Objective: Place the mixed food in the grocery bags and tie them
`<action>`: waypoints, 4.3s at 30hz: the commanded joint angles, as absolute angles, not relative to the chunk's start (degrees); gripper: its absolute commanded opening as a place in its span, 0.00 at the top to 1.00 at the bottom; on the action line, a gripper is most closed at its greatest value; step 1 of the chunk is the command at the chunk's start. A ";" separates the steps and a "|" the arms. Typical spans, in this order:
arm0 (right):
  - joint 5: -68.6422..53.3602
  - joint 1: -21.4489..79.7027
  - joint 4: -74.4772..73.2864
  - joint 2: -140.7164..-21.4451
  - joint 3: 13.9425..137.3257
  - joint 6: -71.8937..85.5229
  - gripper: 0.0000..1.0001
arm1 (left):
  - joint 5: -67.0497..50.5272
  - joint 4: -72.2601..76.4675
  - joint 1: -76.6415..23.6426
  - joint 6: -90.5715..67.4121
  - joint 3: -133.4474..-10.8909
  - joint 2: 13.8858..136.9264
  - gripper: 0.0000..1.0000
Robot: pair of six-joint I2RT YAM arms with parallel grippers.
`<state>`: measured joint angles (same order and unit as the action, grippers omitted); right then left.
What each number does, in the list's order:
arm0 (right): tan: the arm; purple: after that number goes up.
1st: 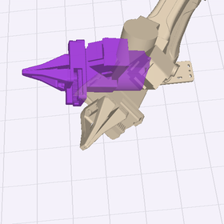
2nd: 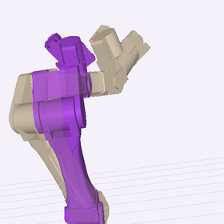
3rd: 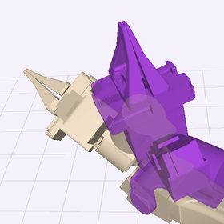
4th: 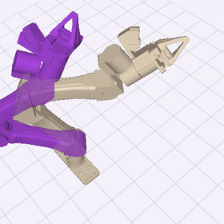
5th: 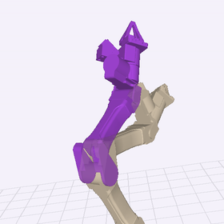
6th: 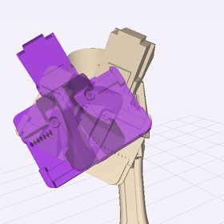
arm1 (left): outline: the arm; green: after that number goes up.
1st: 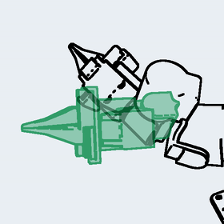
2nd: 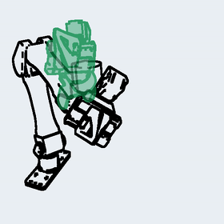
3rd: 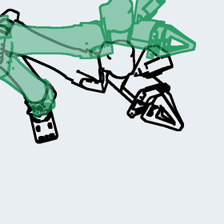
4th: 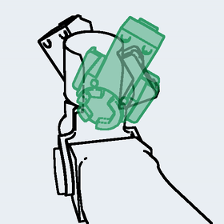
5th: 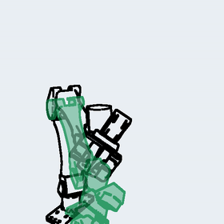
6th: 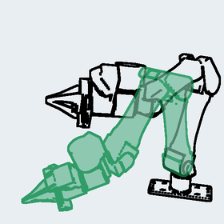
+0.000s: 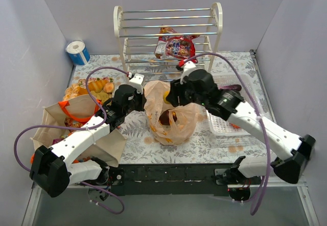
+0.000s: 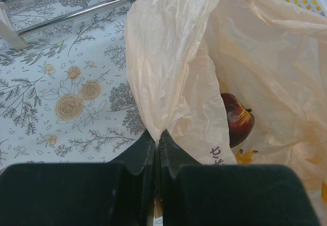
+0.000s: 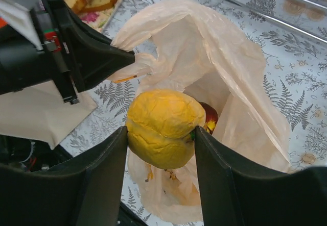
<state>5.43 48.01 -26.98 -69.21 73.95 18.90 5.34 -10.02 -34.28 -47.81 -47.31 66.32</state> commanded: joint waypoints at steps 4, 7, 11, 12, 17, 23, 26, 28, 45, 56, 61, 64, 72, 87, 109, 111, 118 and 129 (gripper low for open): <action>20.82 51.94 -31.46 -83.04 80.24 18.02 0.91 | 6.59 -9.40 -34.01 -47.55 -47.81 65.48 1.00; 24.60 51.77 -31.82 -85.86 80.59 16.97 0.91 | 6.33 -9.49 -34.01 -47.37 -47.99 65.39 1.00; 24.35 50.89 -31.90 -89.55 80.77 16.79 0.90 | 6.59 -9.40 -34.01 -47.37 -47.72 65.13 1.00; 24.69 50.80 -31.99 -90.34 80.68 17.14 0.89 | 6.50 -9.40 -34.01 -47.37 -47.81 65.30 1.00; 24.96 48.70 -32.17 -94.04 80.24 17.84 0.80 | 6.42 -9.58 -34.01 -47.46 -47.99 64.34 1.00; 21.11 46.85 -33.57 -96.76 83.83 18.37 0.23 | 7.73 -9.76 -34.01 -46.93 -47.63 64.16 1.00; 19.95 46.93 -37.08 -97.47 85.78 18.02 0.16 | 6.51 -9.84 -34.01 -47.20 -47.99 64.25 1.00; 19.78 46.85 -36.31 -95.81 84.82 17.76 0.16 | 5.72 -9.84 -34.01 -47.37 -47.90 64.07 1.00; -2.03 26.76 -34.87 -79.01 83.58 14.77 0.23 | 5.01 -9.32 -34.01 -47.46 -48.08 65.83 1.00; 3.40 6.95 -38.32 -79.90 78.85 10.72 0.15 | 3.69 -9.05 -34.01 -48.08 -48.07 66.53 1.00; 3.43 1.15 -36.82 -77.08 64.45 14.57 0.16 | 3.34 -8.96 -34.01 -48.16 -48.08 66.62 1.00; 2.38 0.53 -33.94 -74.10 54.10 17.04 0.16 | 5.09 -8.44 -34.10 -47.90 -47.29 66.18 1.00; 8.34 -2.81 -36.01 -74.17 54.13 18.55 0.13 | 1.85 -8.26 -34.10 -48.69 -47.81 66.01 1.00; 8.26 -3.96 -34.02 -75.94 47.65 22.14 0.12 | 1.67 -8.17 -34.01 -48.69 -47.46 63.37 1.00; 9.64 5.07 -33.40 -62.67 57.55 24.16 0.80 | 2.90 -8.61 -34.10 -48.60 -47.46 64.25 1.00; 13.51 14.73 -33.40 -63.19 61.24 25.13 0.80 | 3.25 -8.70 -34.01 -48.52 -47.37 64.42 1.00; 27.75 40.84 -36.12 -78.73 87.84 25.32 0.83 | 3.95 -8.79 -34.01 -48.16 -47.46 65.56 1.00; 25.39 55.11 -41.49 -89.48 86.34 33.56 0.85 | 4.83 -8.70 -34.01 -47.90 -47.20 64.51 1.00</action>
